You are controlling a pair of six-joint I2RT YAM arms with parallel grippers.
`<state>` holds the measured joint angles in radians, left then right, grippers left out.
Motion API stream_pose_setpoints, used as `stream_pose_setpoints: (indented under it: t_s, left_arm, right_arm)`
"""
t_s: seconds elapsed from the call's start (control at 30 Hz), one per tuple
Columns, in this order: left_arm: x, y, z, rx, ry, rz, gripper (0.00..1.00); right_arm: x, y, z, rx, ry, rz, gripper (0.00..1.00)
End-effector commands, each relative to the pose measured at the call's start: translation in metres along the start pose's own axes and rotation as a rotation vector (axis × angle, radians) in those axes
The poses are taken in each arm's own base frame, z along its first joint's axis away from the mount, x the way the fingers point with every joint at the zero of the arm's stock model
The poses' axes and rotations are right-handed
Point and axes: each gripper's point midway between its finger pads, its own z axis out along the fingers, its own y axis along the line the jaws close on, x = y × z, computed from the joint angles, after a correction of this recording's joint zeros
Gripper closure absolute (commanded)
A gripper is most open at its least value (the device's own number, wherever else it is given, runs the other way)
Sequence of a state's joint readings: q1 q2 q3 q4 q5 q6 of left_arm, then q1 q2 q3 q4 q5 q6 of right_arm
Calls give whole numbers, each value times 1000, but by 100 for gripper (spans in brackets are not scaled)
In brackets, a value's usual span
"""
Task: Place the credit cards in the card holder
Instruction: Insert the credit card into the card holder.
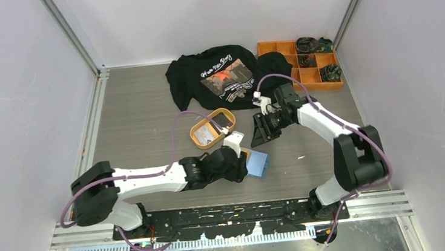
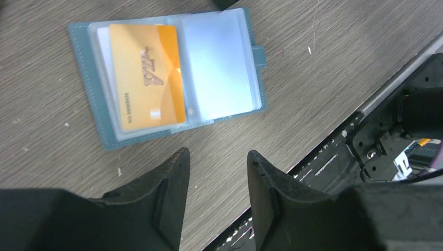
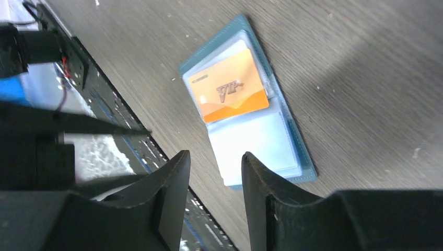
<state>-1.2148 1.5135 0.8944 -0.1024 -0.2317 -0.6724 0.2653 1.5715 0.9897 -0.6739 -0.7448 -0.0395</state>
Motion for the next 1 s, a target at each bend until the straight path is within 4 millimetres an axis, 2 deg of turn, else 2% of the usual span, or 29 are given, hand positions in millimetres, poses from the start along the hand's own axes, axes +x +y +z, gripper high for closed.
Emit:
stream_pose_setpoints:
  t_s: [0.0,0.13,0.2,0.3,0.37,0.5,0.6,0.8,0.97]
  left_arm:
    - [-22,17,-14,43,-137,-18,53]
    - [-15,49,-18,76,-167,-120,49]
    - [-20,56,-20,113,-194,-162,46]
    - [-21,63,-17,133,-204,-192,42]
    - [-22,66,-13,140,-195,-206,41]
    - [-22,69,-3,153,-168,-229,41]
    - [-22,75,4,120,-152,-239,43]
    - [-13,92,18,20,-113,-245,47]
    - [-7,91,29,23,-79,-247,49]
  right_arm:
    - [-14,23,-29,-11,-143,-324,54]
    - [4,47,-41,-74,-221,-747,57]
    - [16,51,-39,-66,-231,-998,58]
    - [32,53,-26,-59,-211,-1333,61]
    - [32,51,-14,-42,-184,-1446,67]
    - [26,36,5,-7,0,-1542,87]
    - [20,19,20,29,96,-1531,96]
    - [11,-9,38,171,127,-1496,99]
    - [2,-21,49,240,132,-1476,99]
